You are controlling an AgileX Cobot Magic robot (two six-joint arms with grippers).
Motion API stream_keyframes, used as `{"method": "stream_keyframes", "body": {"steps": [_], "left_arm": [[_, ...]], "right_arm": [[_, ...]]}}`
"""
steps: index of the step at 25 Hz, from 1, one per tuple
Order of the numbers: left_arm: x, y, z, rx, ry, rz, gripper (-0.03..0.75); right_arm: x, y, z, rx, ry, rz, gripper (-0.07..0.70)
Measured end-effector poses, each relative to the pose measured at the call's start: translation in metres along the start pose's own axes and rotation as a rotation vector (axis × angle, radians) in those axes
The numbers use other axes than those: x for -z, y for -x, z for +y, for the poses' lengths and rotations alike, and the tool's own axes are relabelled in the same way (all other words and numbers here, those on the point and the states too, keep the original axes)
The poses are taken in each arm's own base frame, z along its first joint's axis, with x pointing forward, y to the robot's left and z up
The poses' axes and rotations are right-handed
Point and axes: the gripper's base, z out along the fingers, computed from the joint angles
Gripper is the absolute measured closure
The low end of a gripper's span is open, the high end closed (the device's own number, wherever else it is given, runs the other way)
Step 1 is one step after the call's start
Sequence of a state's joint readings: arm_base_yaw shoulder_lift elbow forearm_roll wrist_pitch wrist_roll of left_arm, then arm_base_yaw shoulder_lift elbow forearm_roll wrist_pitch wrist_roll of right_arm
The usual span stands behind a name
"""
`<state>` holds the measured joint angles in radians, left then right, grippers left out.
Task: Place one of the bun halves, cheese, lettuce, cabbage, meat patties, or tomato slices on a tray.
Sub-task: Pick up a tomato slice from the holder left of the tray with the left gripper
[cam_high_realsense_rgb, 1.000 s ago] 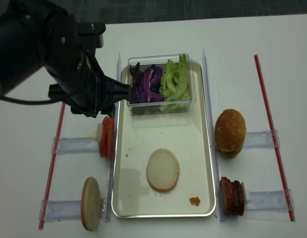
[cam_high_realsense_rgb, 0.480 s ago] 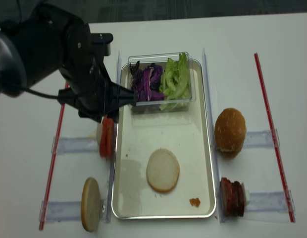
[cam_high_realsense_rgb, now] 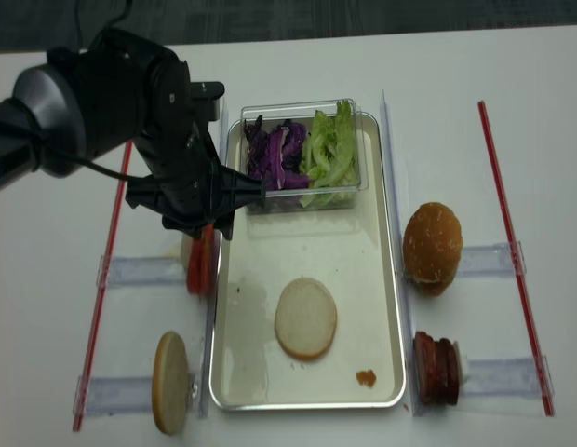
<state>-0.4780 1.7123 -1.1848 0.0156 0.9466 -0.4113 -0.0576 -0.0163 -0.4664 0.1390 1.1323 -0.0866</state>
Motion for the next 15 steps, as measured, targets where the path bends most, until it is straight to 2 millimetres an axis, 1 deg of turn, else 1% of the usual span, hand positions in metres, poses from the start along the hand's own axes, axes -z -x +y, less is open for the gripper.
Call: {"method": "stream_keyframes", "body": {"steps": [7,15], "left_arm": [[-0.012,0.003,-0.001,0.0,0.011,0.026,0.396],[-0.012,0.007,0.005,0.024,0.01,0.022,0.396]], "right_arm": [[0.0,0.0,0.0,0.0,0.0,0.0,0.179],[0.0,0.0,0.0,0.0,0.0,0.0,0.179]]}}
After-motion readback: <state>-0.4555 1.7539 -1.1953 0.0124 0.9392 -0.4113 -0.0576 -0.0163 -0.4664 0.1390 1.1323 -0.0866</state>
